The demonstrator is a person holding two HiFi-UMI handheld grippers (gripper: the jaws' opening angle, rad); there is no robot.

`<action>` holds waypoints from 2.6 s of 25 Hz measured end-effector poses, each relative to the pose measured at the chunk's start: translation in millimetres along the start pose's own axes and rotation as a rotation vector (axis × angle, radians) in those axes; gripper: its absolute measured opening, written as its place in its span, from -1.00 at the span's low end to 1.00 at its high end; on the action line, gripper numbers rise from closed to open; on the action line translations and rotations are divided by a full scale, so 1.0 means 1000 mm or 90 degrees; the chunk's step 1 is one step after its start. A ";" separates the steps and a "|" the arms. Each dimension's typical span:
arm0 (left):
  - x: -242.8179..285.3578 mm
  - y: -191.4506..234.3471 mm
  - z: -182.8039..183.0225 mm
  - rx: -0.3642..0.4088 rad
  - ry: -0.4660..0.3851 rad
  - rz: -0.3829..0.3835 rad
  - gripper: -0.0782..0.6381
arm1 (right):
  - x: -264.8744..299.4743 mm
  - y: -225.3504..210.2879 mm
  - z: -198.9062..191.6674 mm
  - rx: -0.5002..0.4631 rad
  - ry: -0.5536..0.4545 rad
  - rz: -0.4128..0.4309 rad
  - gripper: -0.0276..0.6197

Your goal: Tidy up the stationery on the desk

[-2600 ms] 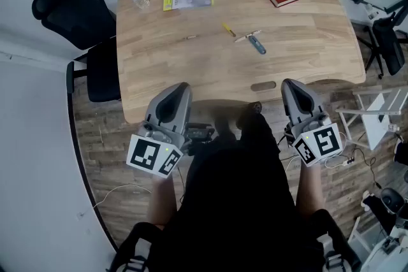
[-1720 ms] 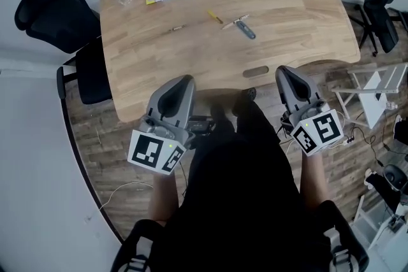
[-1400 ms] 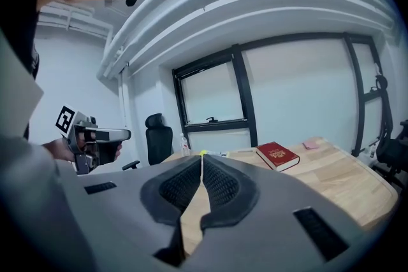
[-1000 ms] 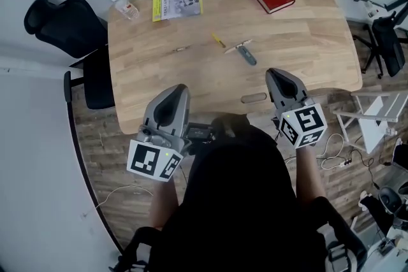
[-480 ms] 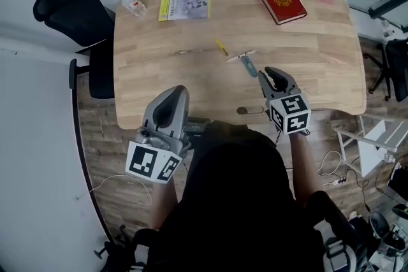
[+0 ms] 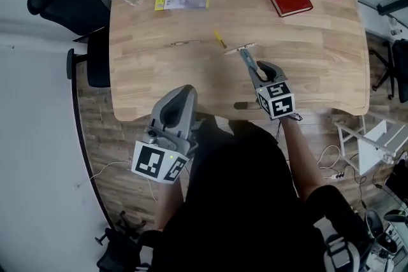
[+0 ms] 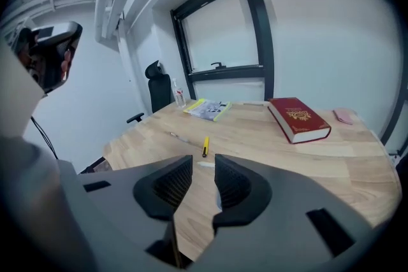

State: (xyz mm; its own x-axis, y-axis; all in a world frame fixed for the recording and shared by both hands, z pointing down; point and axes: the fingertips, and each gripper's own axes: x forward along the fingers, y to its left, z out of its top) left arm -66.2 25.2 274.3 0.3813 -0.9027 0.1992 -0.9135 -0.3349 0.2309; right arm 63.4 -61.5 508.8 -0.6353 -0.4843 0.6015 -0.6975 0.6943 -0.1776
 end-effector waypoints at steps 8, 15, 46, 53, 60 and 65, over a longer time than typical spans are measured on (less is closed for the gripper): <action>-0.002 0.012 -0.013 -0.022 0.017 0.016 -0.67 | 0.057 -0.020 -0.049 -0.008 0.083 -0.020 -0.49; -0.004 0.017 -0.017 -0.064 0.030 0.012 -0.67 | 0.087 -0.027 -0.080 -0.023 0.159 -0.057 -0.39; -0.028 0.018 -0.016 -0.023 0.025 -0.009 -0.67 | 0.069 -0.048 -0.115 0.128 0.156 -0.167 -0.49; -0.015 0.012 -0.019 -0.016 0.027 -0.043 -0.67 | 0.054 -0.056 -0.127 0.191 0.145 -0.223 -0.49; -0.016 0.004 -0.027 -0.023 0.042 -0.058 -0.67 | 0.053 -0.071 -0.155 0.238 0.187 -0.269 -0.50; -0.017 0.010 -0.026 -0.022 0.043 -0.054 -0.67 | 0.062 -0.065 -0.159 0.241 0.187 -0.257 -0.50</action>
State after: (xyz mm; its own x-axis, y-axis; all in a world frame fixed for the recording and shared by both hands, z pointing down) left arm -78.4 43.9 297.6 0.4673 -0.8505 0.2415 -0.8725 -0.3994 0.2815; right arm 122.3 -52.0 681.3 -0.2163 -0.4649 0.8585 -0.9668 0.2245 -0.1219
